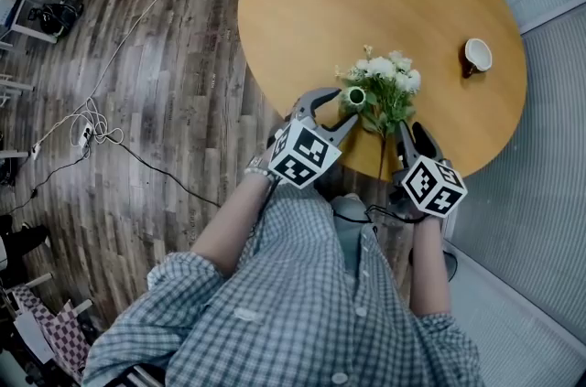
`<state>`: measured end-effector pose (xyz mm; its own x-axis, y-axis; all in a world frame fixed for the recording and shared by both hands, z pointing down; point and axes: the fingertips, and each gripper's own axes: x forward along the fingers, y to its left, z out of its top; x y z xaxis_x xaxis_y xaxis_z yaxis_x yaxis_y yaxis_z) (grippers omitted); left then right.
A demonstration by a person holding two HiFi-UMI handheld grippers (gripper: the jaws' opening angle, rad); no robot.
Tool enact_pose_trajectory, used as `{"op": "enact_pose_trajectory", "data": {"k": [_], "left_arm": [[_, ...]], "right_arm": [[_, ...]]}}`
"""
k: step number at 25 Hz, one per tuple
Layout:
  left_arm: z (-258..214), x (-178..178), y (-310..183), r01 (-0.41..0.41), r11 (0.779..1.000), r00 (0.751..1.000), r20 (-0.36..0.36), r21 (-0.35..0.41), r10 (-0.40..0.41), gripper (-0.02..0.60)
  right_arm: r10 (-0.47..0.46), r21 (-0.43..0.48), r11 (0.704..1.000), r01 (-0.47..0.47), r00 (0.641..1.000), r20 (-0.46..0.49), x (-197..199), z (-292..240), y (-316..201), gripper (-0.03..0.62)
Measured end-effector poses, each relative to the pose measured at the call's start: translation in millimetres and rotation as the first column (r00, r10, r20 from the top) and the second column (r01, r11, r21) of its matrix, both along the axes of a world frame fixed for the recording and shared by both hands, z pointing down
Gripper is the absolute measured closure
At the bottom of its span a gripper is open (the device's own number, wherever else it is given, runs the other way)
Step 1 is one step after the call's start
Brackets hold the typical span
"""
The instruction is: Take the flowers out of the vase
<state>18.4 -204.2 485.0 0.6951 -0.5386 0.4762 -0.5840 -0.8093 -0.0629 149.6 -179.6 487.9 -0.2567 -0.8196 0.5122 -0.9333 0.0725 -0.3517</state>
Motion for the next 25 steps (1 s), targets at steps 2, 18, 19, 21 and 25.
{"op": "enact_pose_trajectory", "data": {"k": [2, 18, 19, 21, 25], "left_arm": [[-4, -6, 2, 0.000, 1.000, 1.000, -0.001, 0.003, 0.000, 0.374], [-76, -29, 11, 0.028, 0.996, 0.997, -0.078, 0.084, -0.022, 0.542], [-83, -27, 13, 0.019, 0.996, 0.996, -0.087, 0.083, -0.012, 0.557], [-94, -23, 19, -0.005, 0.997, 0.995, -0.101, 0.079, 0.013, 0.569], [-116, -23, 26, 0.007, 0.994, 0.992, -0.127, 0.110, 0.007, 0.572]], "right_arm": [[0.008, 0.011, 1.000, -0.008, 1.000, 0.009, 0, -4, 3, 0.454], [-0.038, 0.310, 0.947, 0.091, 0.984, -0.172, -26, -102, 20, 0.536], [-0.038, 0.327, 0.940, 0.097, 0.983, -0.181, -28, -109, 22, 0.548], [-0.036, 0.357, 0.928, 0.106, 0.979, -0.198, -31, -122, 25, 0.560], [-0.038, 0.397, 0.909, 0.123, 0.975, -0.217, -37, -139, 32, 0.572]]}}
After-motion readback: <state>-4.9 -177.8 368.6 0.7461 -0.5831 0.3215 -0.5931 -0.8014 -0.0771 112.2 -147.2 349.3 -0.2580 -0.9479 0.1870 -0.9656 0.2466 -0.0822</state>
